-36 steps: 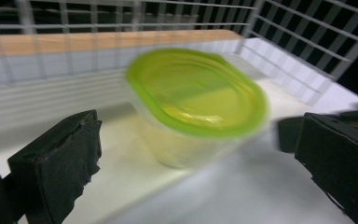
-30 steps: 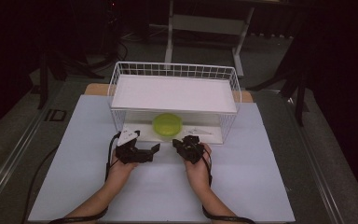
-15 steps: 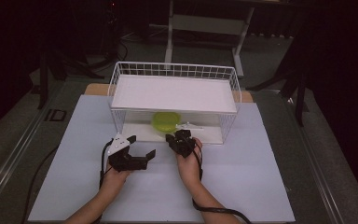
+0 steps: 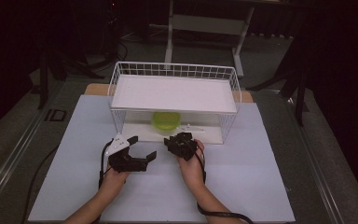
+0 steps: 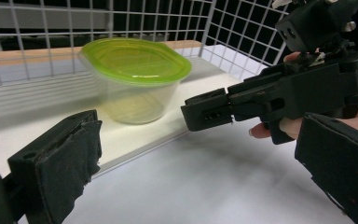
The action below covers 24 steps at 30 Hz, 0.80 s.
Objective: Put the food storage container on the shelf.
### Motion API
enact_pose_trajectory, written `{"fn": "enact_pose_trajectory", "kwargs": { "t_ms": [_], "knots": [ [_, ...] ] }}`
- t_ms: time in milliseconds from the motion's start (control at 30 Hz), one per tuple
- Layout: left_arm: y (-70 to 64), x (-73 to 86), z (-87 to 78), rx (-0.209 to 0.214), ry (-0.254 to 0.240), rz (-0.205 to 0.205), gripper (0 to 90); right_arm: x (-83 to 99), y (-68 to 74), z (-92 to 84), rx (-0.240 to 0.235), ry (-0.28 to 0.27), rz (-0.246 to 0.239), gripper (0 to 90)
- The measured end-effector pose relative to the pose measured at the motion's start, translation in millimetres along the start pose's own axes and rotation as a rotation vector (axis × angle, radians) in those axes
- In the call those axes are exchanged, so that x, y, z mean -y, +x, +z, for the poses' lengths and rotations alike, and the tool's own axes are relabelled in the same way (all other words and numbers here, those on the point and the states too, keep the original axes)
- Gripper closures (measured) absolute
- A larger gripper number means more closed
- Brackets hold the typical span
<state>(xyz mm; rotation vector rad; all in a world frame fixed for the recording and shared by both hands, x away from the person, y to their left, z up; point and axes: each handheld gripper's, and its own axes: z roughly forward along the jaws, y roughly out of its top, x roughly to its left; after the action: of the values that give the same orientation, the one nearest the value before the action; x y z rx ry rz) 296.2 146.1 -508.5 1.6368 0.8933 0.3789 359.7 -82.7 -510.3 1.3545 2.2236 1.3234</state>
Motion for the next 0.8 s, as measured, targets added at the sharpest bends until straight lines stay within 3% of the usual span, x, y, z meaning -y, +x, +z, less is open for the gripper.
{"fn": "enact_pose_trajectory", "kwargs": {
  "t_ms": [267,467,600,800],
  "knots": [
    [-7.3,-4.5,-5.7,0.035,0.015,0.029,1.4,4.4,2.0,-16.5,-0.045,-0.039,-0.019,41.3],
    [-14.1,-2.5,-12.5,0.032,0.048,0.035,1.3,10.5,8.2,-25.4,-0.097,-0.036,-0.103,22.8],
    [-17.5,-2.3,-17.8,0.04,0.064,0.054,1.4,13.5,11.1,-31.1,-0.124,-0.046,-0.127,18.8],
    [-21.2,-3.2,-27.4,0.062,0.058,0.06,1.4,15.9,11.2,-42.6,-0.124,-0.063,-0.142,16.8]
  ]
}}
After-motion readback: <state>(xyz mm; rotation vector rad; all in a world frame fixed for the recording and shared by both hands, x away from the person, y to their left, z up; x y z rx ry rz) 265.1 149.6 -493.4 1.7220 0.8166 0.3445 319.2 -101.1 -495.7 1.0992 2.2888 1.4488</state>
